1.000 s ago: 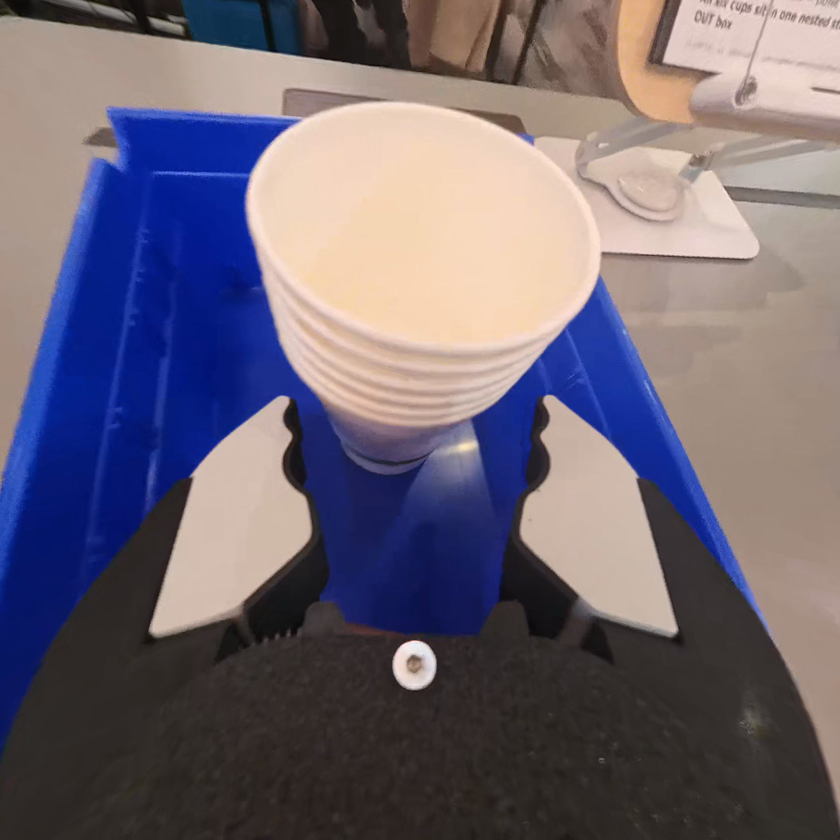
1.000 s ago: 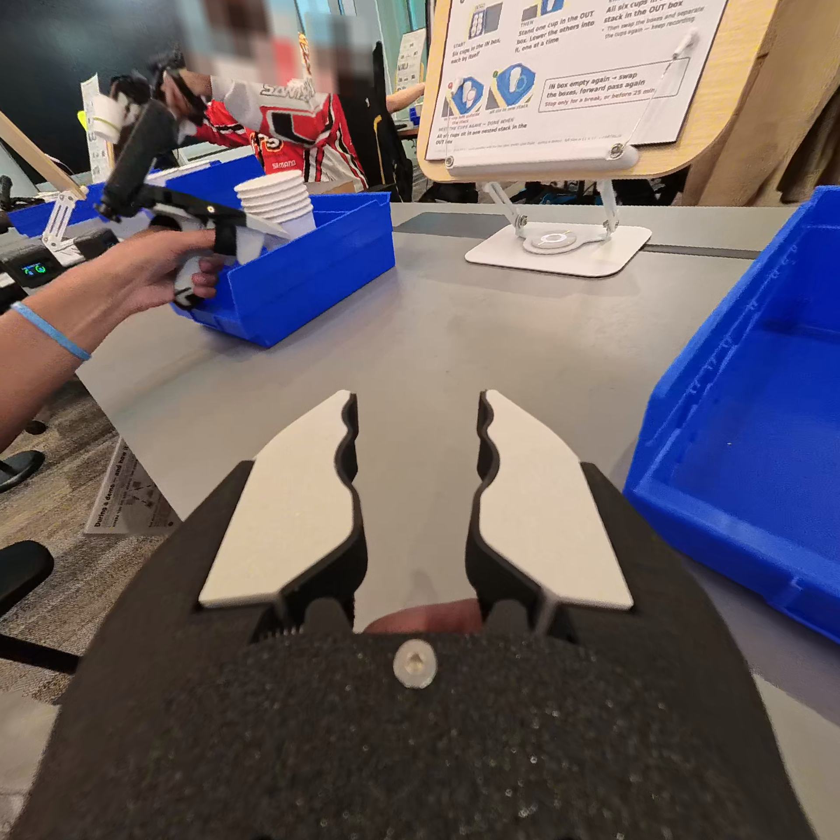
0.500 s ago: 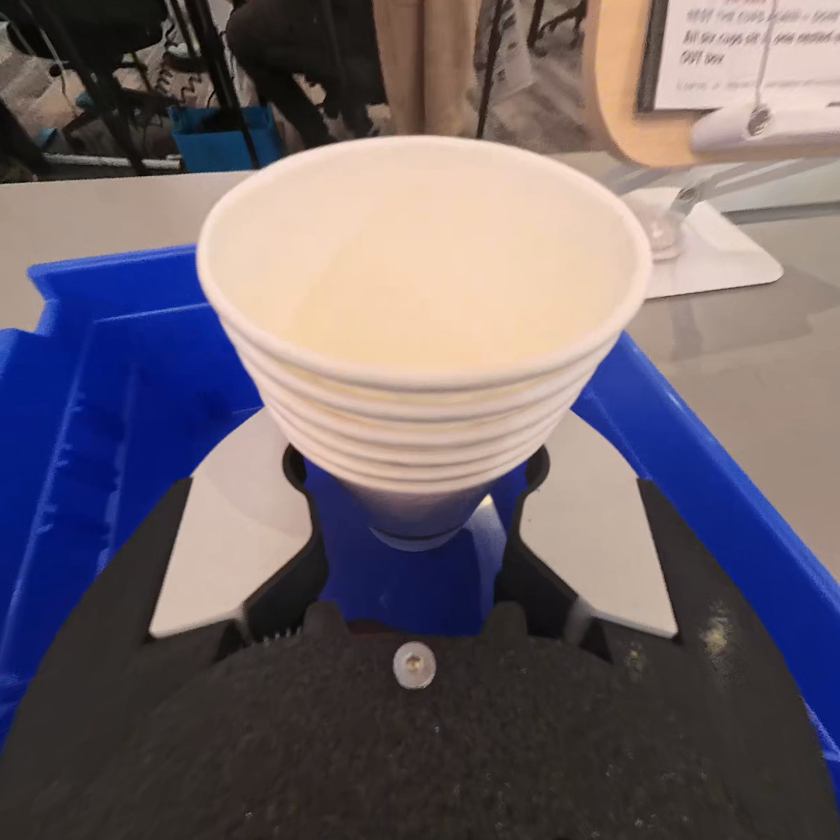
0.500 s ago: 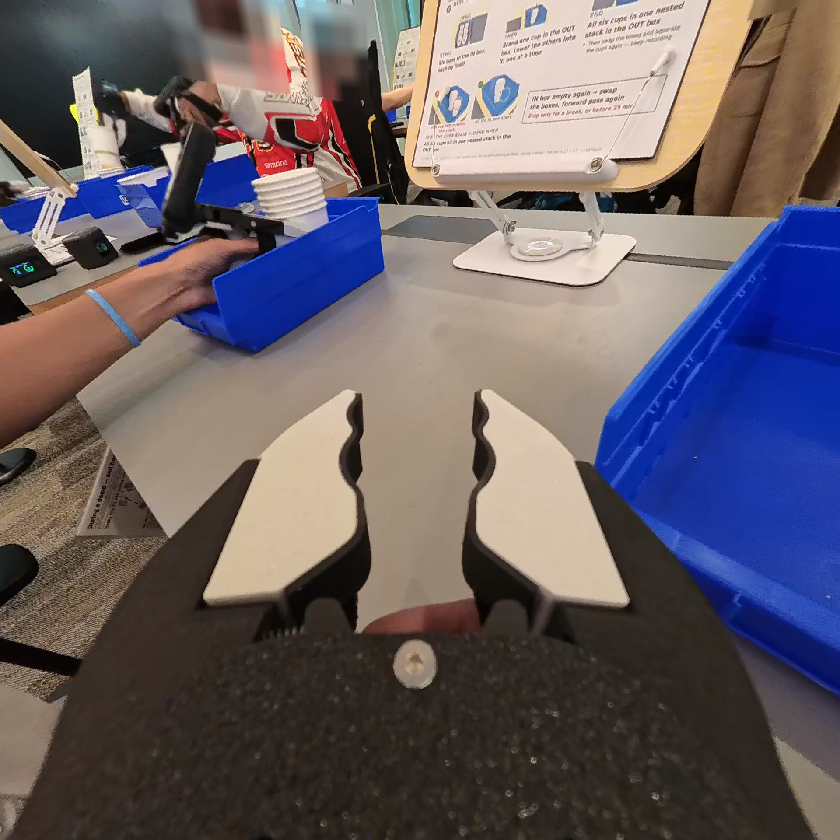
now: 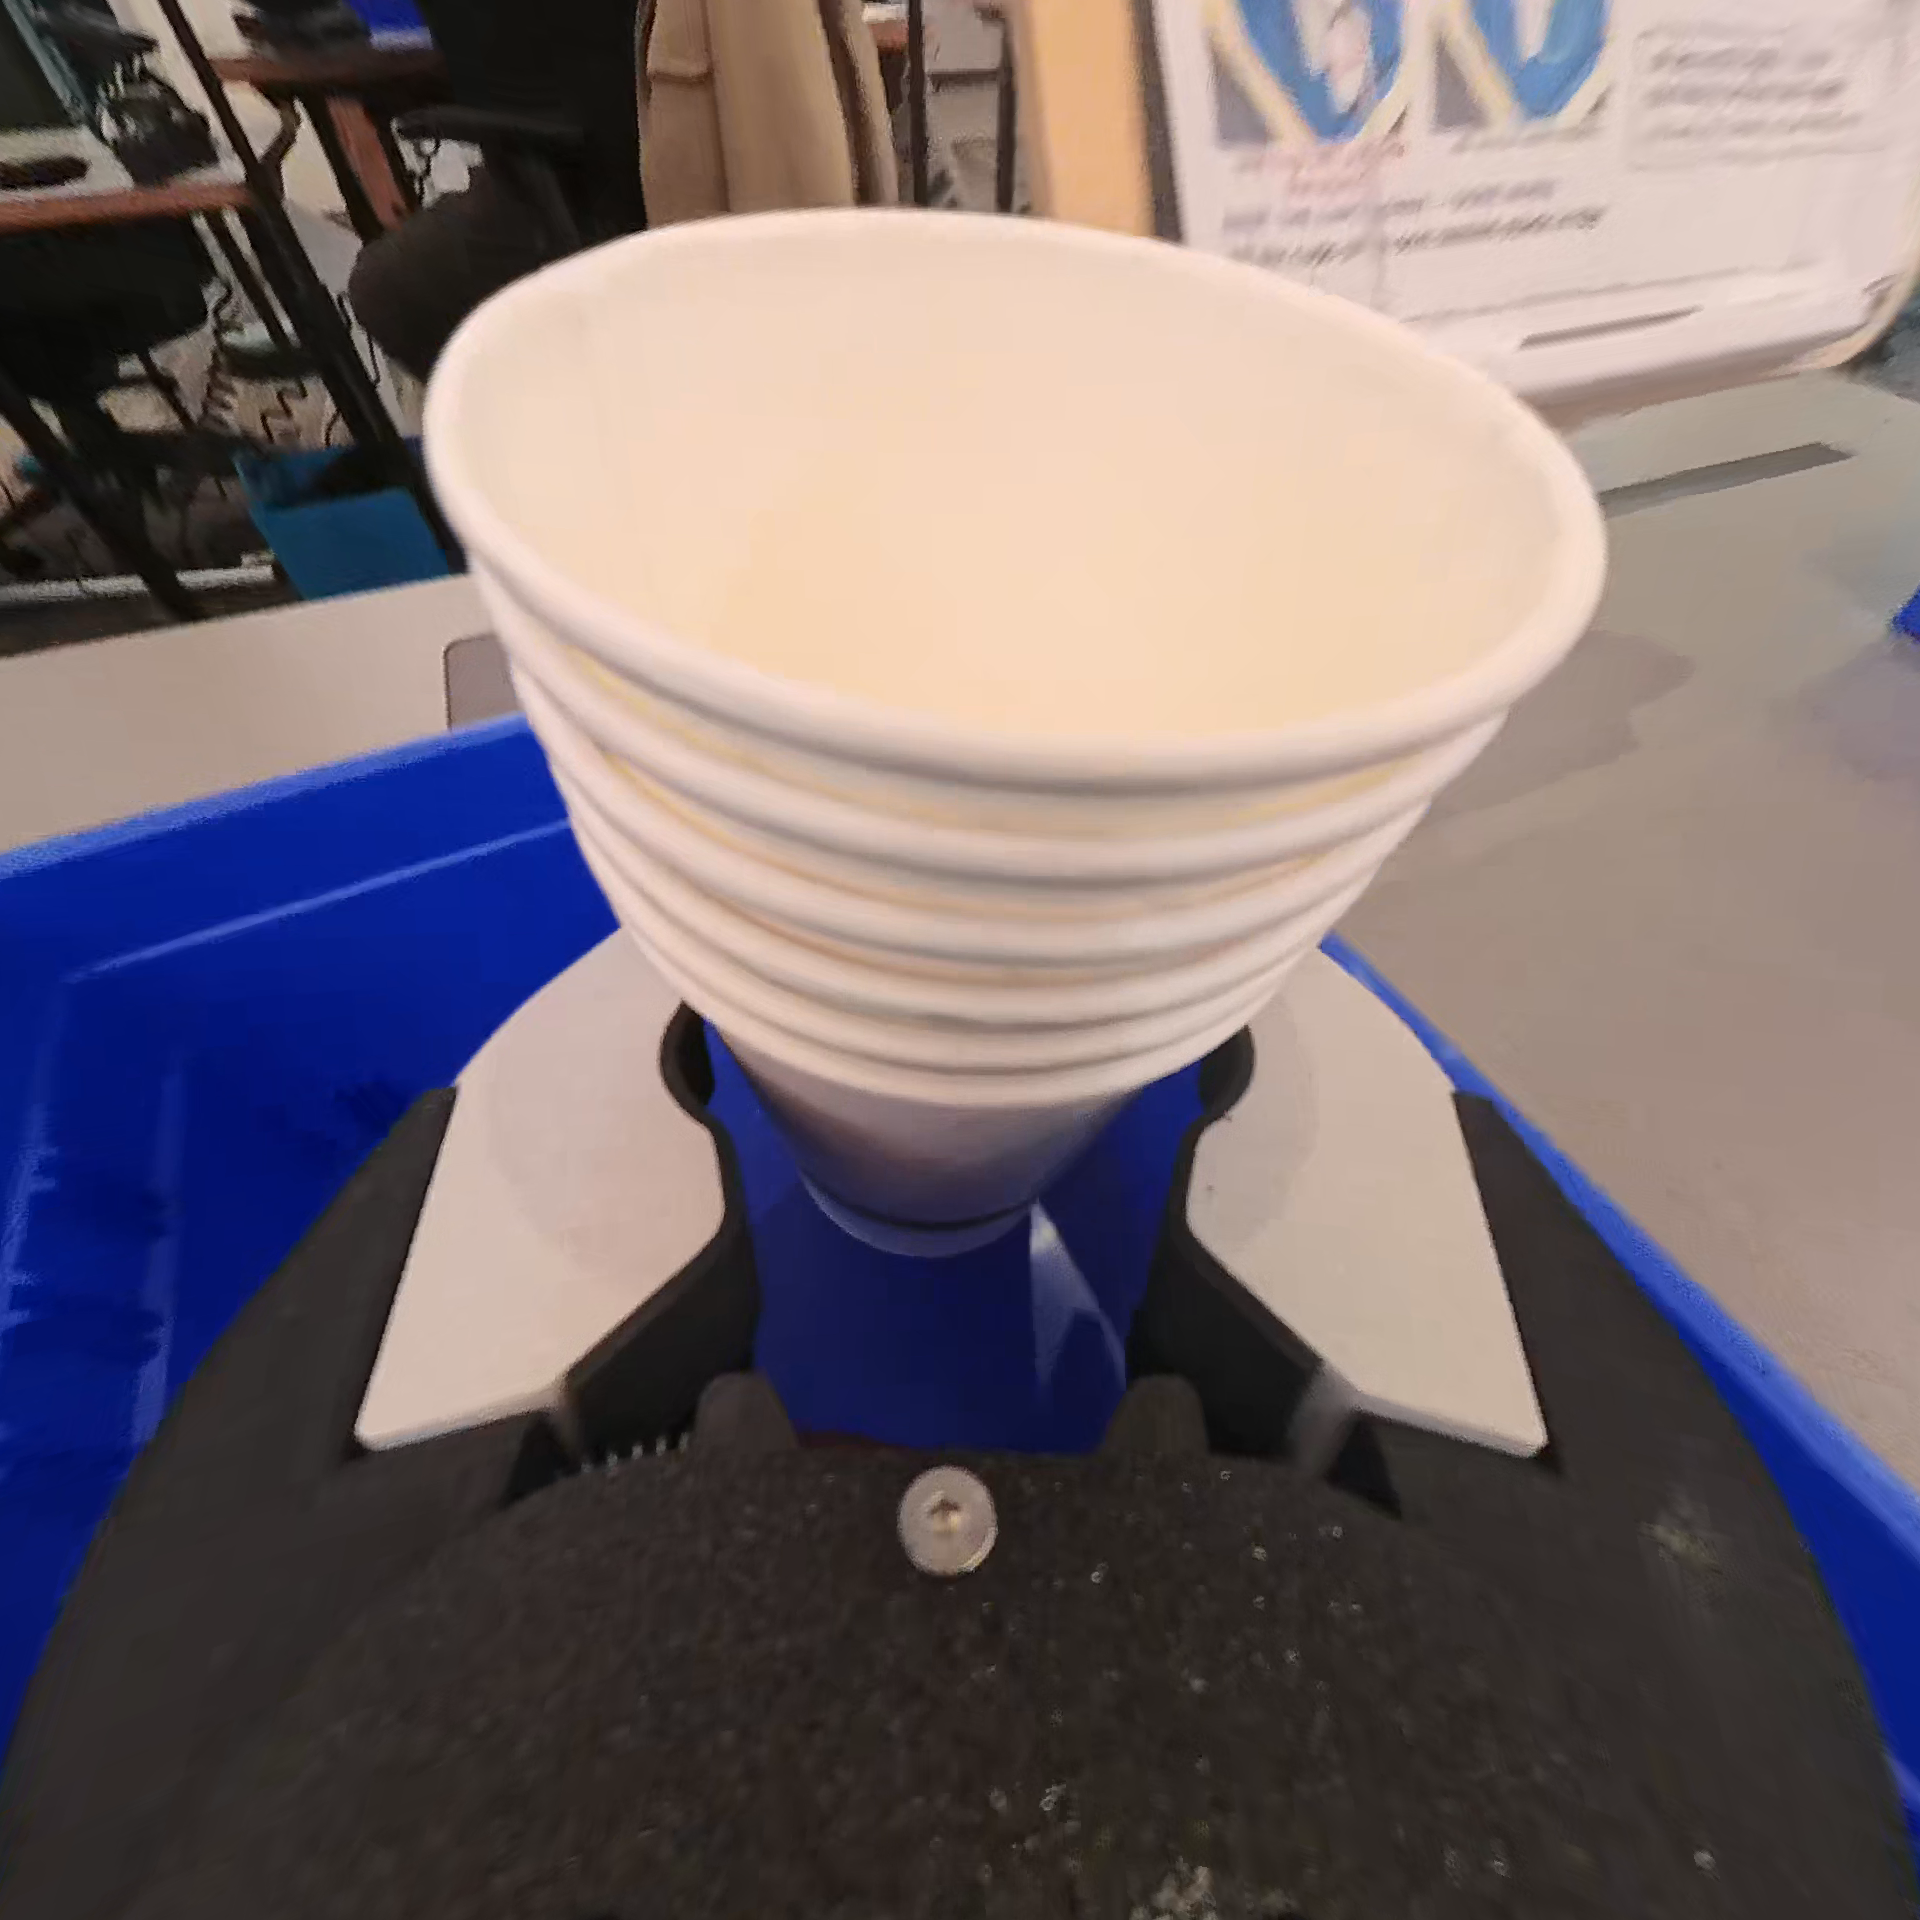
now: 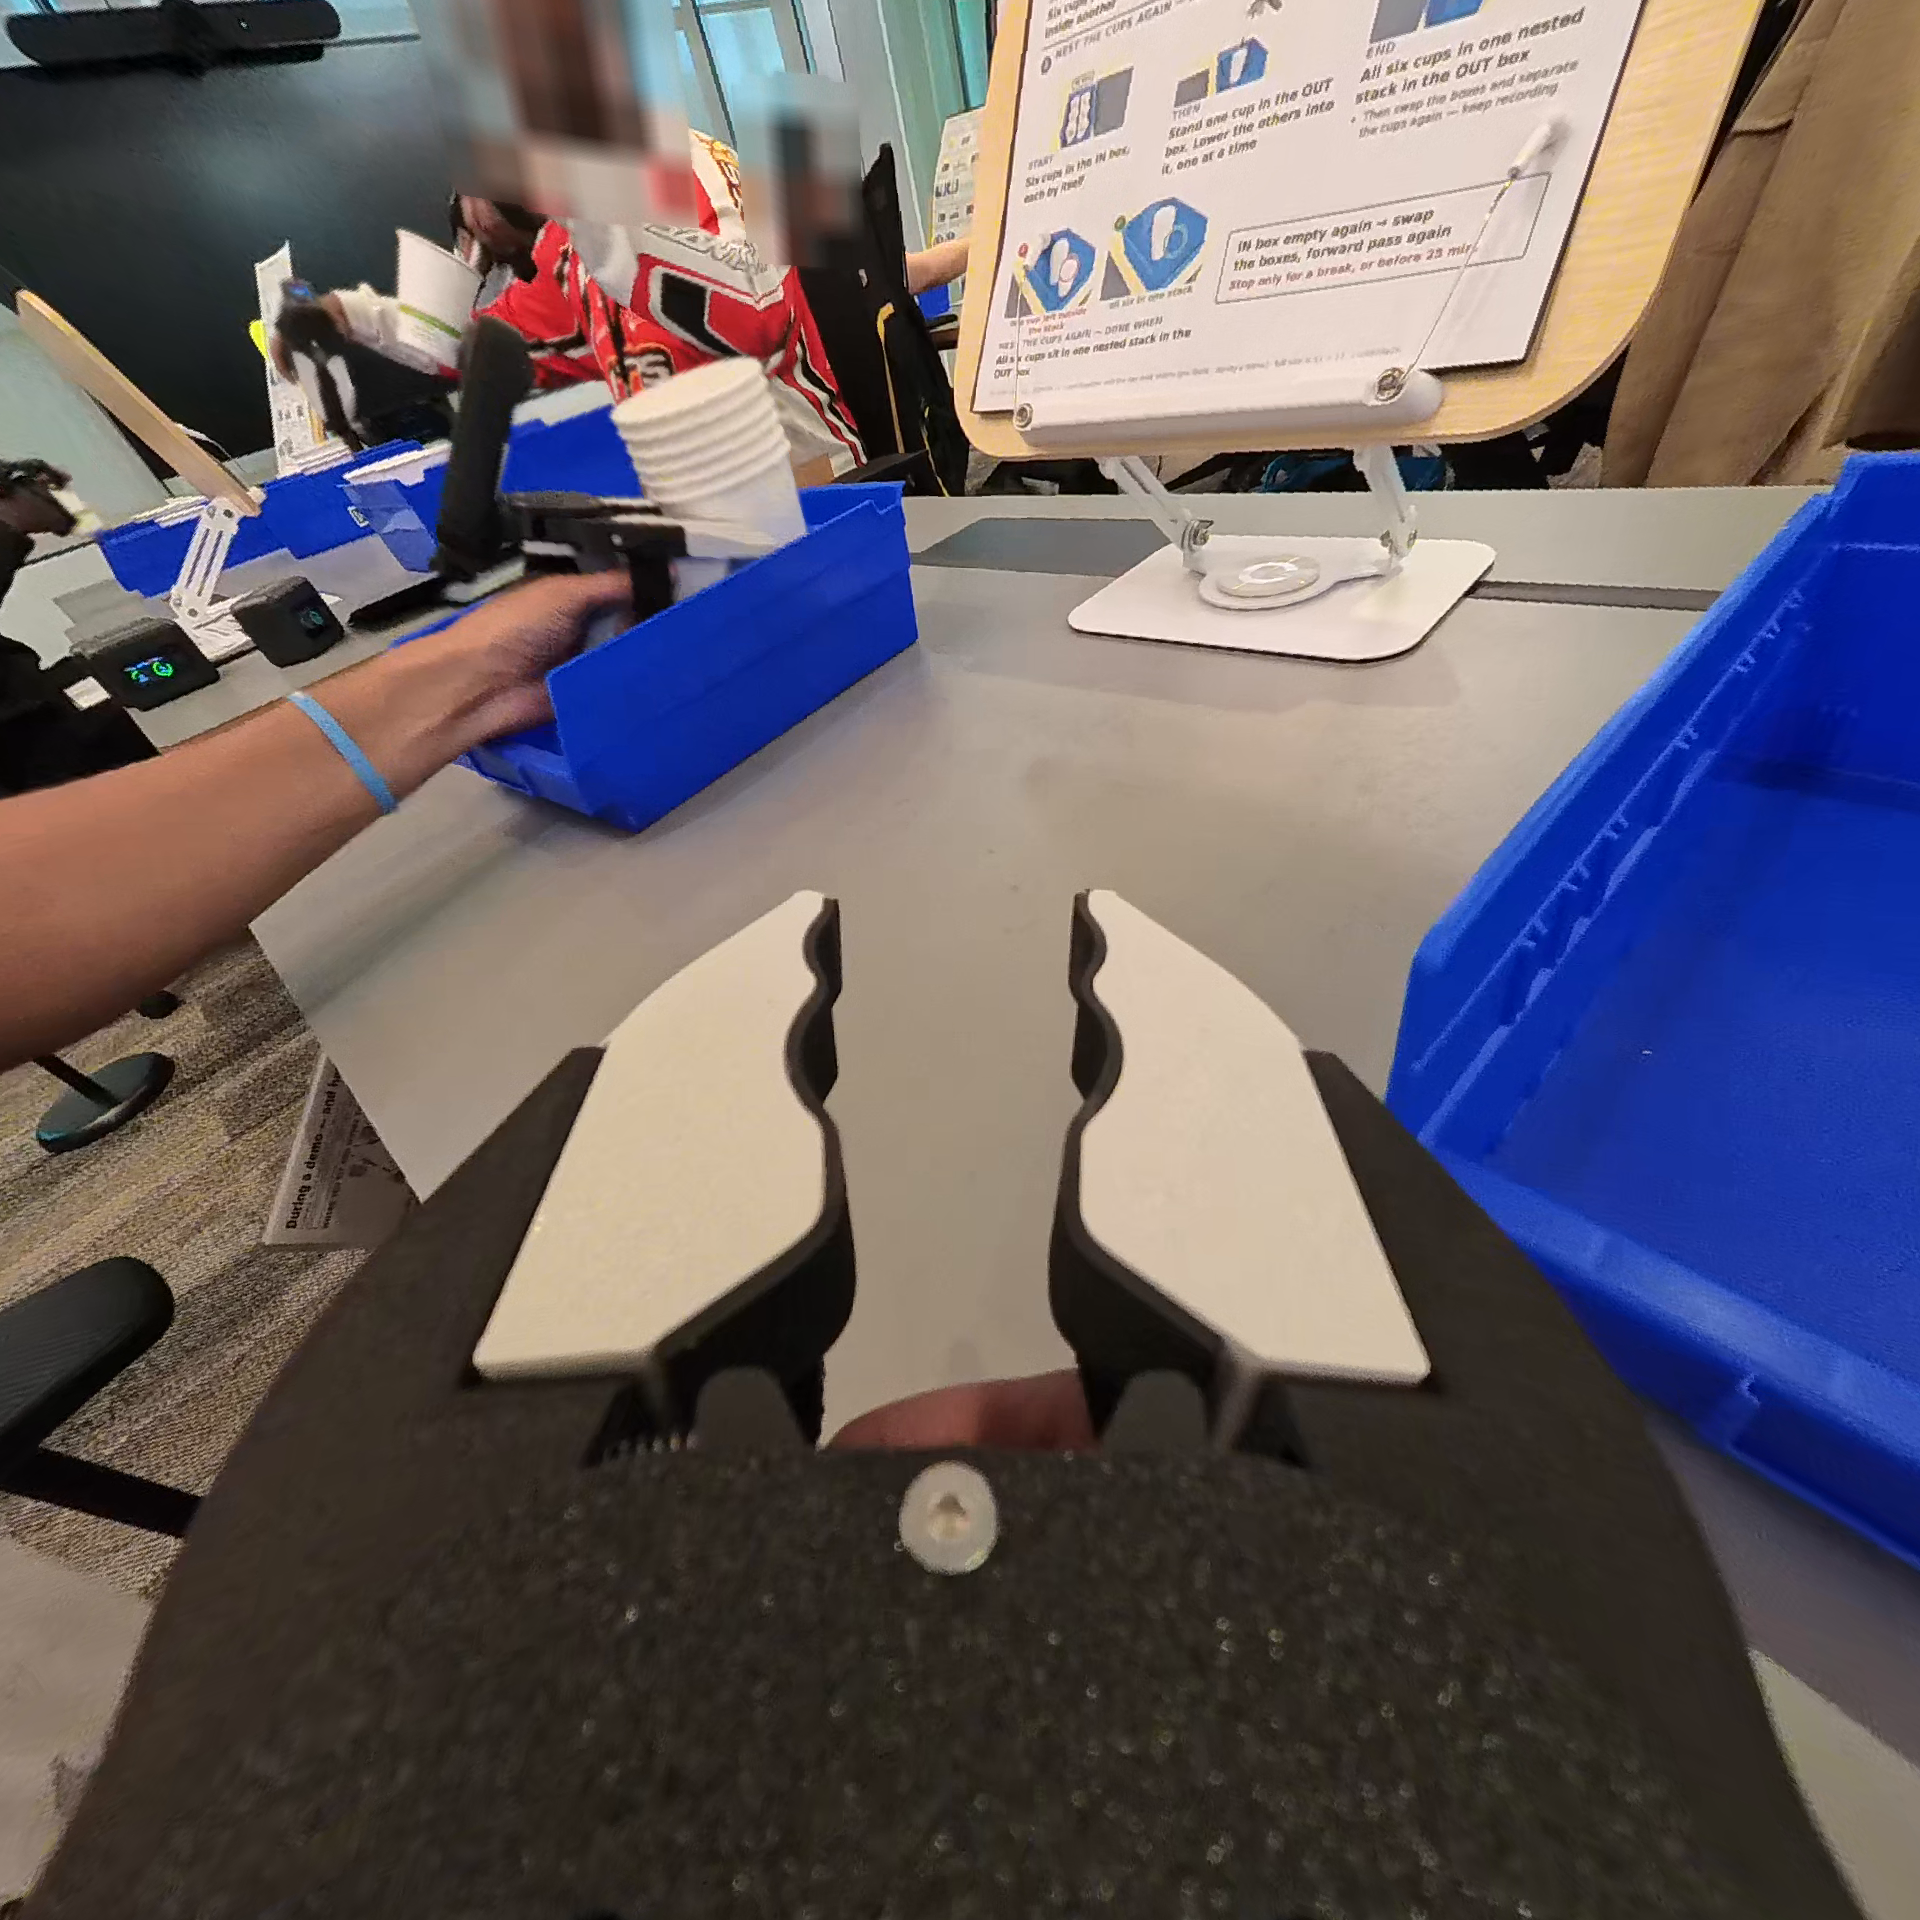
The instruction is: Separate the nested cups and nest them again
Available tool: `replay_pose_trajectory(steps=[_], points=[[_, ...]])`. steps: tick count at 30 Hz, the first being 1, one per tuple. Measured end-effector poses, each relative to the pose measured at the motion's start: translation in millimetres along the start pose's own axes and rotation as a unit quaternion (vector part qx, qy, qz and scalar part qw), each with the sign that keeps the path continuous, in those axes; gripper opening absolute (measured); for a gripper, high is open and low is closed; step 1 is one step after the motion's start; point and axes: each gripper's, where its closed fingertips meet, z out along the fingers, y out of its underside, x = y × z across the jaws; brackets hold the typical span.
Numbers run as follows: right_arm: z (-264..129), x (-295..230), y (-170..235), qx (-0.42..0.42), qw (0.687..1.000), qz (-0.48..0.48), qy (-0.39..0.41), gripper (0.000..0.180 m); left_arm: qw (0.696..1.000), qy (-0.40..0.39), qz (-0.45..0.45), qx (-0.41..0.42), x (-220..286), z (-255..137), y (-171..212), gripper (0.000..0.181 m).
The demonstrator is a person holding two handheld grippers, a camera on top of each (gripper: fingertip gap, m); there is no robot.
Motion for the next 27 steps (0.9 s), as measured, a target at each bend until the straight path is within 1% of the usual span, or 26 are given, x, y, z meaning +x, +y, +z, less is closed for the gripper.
replay_pose_trajectory(steps=[2, 6, 9, 11, 14, 16, 18, 19, 20, 22, 23, 25, 27], points=[[-1.5, 0.9, 0.7, 0.000, 1.000, 0.000, 0.002, 0.041, 1.000, 0.023, -0.006, 0.015, 8.5, -16.8, -16.0, 0.093], [-3.4, 6.6, -2.5, -0.001, 1.000, -0.015, 0.012, 0.041, 0.996, 0.071, -0.041, 0.042, 28.3, -65.7, -52.7, 0.093], [-2.6, 12.8, -10.4, 0.001, 0.999, -0.033, 0.015, 0.041, 0.989, 0.125, -0.052, 0.065, 62.7, -98.9, -74.8, 0.092], [0.6, 12.6, -14.1, -0.013, 0.998, -0.059, -0.001, 0.042, 0.984, 0.169, -0.043, 0.043, 96.0, -109.2, -74.1, 0.093], [9.0, -2.6, -29.1, -0.057, 0.984, -0.154, -0.075, 0.043, 0.971, 0.238, -0.009, -0.006, 151.2, -106.0, -62.1, 0.092], [18.1, -15.7, -46.6, -0.098, 0.953, -0.257, -0.131, 0.040, 0.958, 0.286, 0.015, -0.031, 187.7, -95.1, -55.6, 0.092], [33.5, -22.9, -68.4, -0.145, 0.905, -0.363, -0.167, 0.038, 0.946, 0.316, 0.045, -0.051, 218.2, -78.3, -50.7, 0.092], [41.7, -30.2, -79.2, -0.164, 0.881, -0.398, -0.197, 0.038, 0.942, 0.325, 0.065, -0.058, 231.4, -69.0, -48.6, 0.092], [51.8, -37.4, -91.8, -0.178, 0.862, -0.418, -0.225, 0.036, 0.935, 0.339, 0.081, -0.064, 244.5, -60.7, -46.9, 0.092], [71.7, -49.7, -112.1, -0.215, 0.829, -0.435, -0.279, 0.024, 0.921, 0.370, 0.094, -0.073, 268.9, -46.6, -44.9, 0.092], [82.6, -52.3, -120.6, -0.231, 0.818, -0.438, -0.293, 0.022, 0.917, 0.380, 0.098, -0.077, 278.1, -39.7, -43.7, 0.092], [97.5, -52.5, -123.9, -0.285, 0.789, -0.440, -0.319, 0.023, 0.909, 0.393, 0.110, -0.088, 291.8, -28.7, -39.8, 0.092], [107.4, -47.3, -116.6, -0.340, 0.762, -0.440, -0.332, 0.024, 0.905, 0.397, 0.119, -0.095, 300.3, -20.9, -37.1, 0.092]])
